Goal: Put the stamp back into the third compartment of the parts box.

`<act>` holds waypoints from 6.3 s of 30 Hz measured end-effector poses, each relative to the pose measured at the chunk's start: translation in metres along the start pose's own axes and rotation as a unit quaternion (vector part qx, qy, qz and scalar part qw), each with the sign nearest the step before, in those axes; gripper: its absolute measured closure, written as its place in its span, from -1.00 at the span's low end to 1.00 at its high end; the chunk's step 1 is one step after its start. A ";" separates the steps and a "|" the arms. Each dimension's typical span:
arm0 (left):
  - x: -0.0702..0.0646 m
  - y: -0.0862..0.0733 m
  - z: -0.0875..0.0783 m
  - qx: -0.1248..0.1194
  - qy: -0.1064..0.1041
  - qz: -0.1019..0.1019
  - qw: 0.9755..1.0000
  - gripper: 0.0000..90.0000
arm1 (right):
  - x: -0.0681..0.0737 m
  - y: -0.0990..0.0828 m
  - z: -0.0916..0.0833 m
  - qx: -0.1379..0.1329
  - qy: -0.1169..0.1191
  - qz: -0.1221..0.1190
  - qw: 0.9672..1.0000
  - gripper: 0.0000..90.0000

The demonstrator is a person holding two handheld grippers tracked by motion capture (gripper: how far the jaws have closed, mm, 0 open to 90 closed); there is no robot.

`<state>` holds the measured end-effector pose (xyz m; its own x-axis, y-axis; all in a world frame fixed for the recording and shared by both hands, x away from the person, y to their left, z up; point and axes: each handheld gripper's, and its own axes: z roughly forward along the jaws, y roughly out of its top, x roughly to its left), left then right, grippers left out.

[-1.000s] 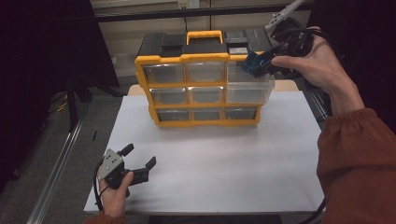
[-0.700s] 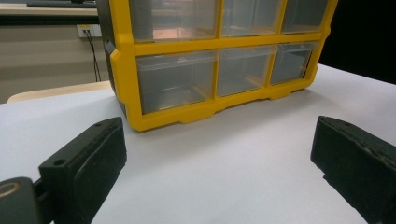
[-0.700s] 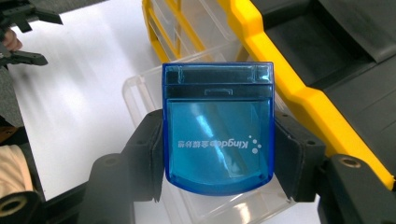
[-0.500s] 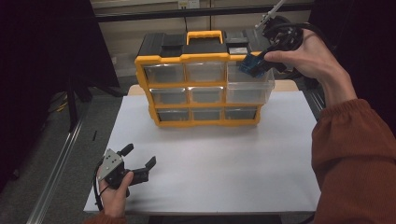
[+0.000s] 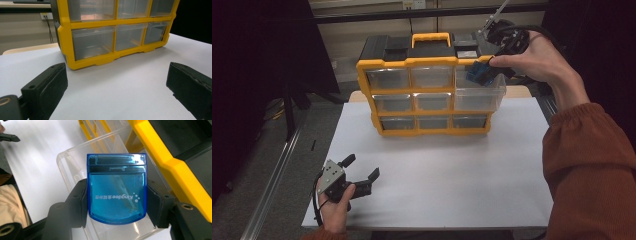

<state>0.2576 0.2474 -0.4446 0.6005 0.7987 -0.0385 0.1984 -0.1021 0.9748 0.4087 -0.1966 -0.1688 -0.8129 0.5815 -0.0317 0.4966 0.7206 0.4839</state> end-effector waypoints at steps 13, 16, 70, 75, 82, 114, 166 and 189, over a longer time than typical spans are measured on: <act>0.000 0.000 0.000 -0.001 0.003 -0.002 1.000 -0.91 | 0.000 0.000 0.005 -0.005 0.001 0.002 1.000 -0.07; 0.000 0.000 0.000 -0.001 0.004 -0.002 1.000 -0.91 | -0.002 -0.001 0.005 -0.014 0.003 0.006 1.000 -0.12; -0.001 -0.002 -0.002 0.004 0.011 -0.002 1.000 -0.92 | -0.002 -0.072 -0.018 -0.129 -0.012 0.030 0.991 -0.91; -0.001 -0.003 -0.002 0.004 0.011 -0.003 1.000 -0.92 | 0.000 -0.084 -0.011 -0.125 -0.001 0.032 0.992 -0.90; -0.001 -0.002 -0.002 0.004 0.010 -0.004 1.000 -0.92 | 0.004 -0.100 0.005 -0.129 0.006 0.039 0.991 -0.90; -0.001 -0.002 -0.004 0.002 0.013 -0.003 1.000 -0.92 | 0.025 -0.145 0.085 -0.127 0.007 0.062 0.990 -0.91; 0.001 -0.004 -0.002 0.003 0.021 -0.002 1.000 -0.91 | 0.084 -0.249 0.187 -0.290 -0.075 0.168 0.939 -0.89; 0.003 -0.007 -0.009 0.011 0.029 -0.007 0.999 -0.92 | 0.107 -0.307 0.153 -0.373 -0.181 0.226 0.882 -0.92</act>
<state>0.2512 0.2561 -0.4499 0.5521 0.8329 -0.0382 0.2243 -0.1042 0.9689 0.2161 -0.2977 -0.4544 -0.3657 0.9254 0.0993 0.2968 0.0149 0.9548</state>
